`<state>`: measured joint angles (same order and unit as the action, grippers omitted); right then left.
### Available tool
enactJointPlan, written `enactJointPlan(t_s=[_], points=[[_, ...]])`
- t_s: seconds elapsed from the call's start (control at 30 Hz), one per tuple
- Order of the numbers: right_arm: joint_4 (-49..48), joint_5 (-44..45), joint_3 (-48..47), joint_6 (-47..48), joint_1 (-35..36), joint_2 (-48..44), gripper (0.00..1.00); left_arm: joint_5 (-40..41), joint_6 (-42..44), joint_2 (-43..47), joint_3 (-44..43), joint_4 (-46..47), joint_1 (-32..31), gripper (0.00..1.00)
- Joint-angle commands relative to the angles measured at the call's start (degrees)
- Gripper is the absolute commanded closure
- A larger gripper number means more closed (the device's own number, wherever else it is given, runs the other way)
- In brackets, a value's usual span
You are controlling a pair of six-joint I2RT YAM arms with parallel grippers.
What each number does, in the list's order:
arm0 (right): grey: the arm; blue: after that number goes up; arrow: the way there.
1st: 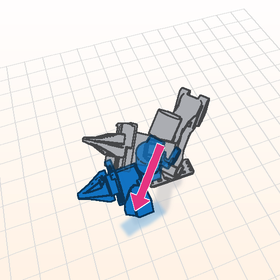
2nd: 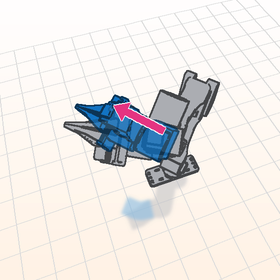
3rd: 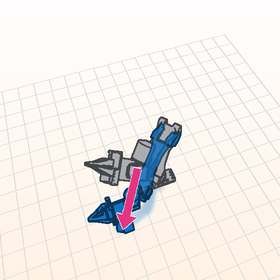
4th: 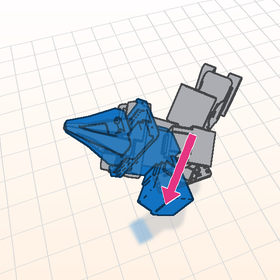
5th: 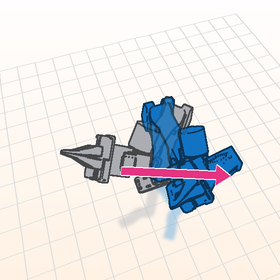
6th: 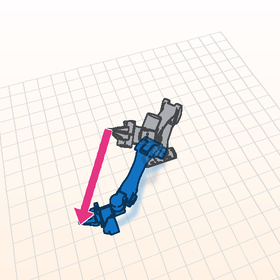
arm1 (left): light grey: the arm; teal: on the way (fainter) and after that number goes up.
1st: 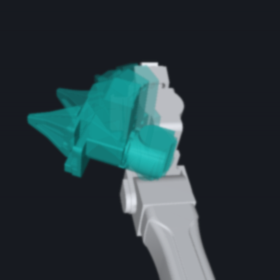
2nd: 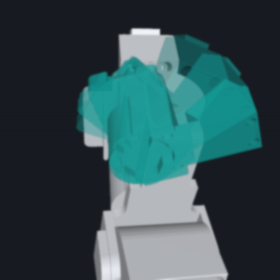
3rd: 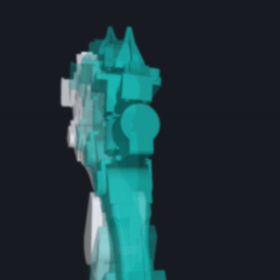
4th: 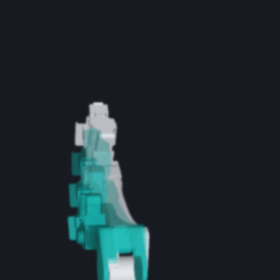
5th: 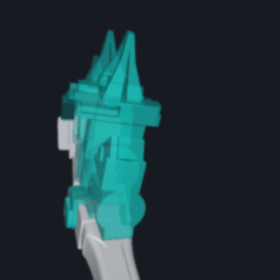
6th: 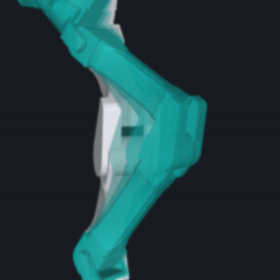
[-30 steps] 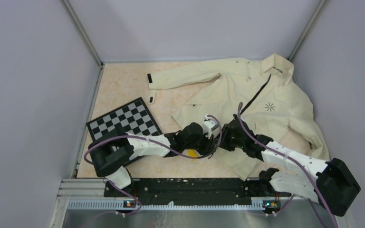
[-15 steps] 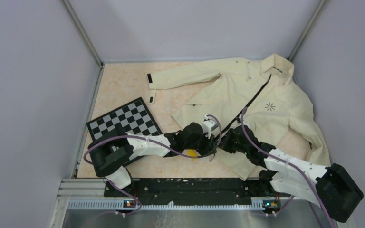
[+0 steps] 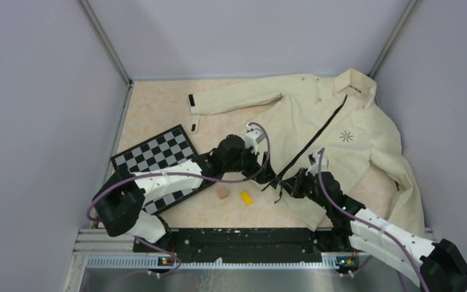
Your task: Zip up the jacket
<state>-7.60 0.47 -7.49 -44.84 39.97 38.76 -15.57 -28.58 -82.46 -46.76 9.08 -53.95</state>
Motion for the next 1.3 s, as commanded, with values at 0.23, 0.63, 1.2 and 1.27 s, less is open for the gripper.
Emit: enactJointPlan(t_s=[0.23,0.63,1.2,1.27], points=[[14.35,11.98,-3.03,-5.38,-0.41,-2.80,1.00,1.88,11.57,-21.22,-27.37,-32.72,2.19,0.42],[23.43,9.95,-6.82,-7.67,-0.40,-4.63,1.00,9.40,13.31,-34.60,-40.43,-40.27,-0.64,0.33],[27.01,10.82,-7.34,-9.47,-0.40,-4.37,1.00,24.97,12.83,-37.15,-38.04,-40.98,-3.79,0.33],[26.83,10.34,-6.96,-9.87,-0.41,-4.84,1.00,27.31,12.28,-37.25,-37.59,-41.15,-4.07,0.39]])
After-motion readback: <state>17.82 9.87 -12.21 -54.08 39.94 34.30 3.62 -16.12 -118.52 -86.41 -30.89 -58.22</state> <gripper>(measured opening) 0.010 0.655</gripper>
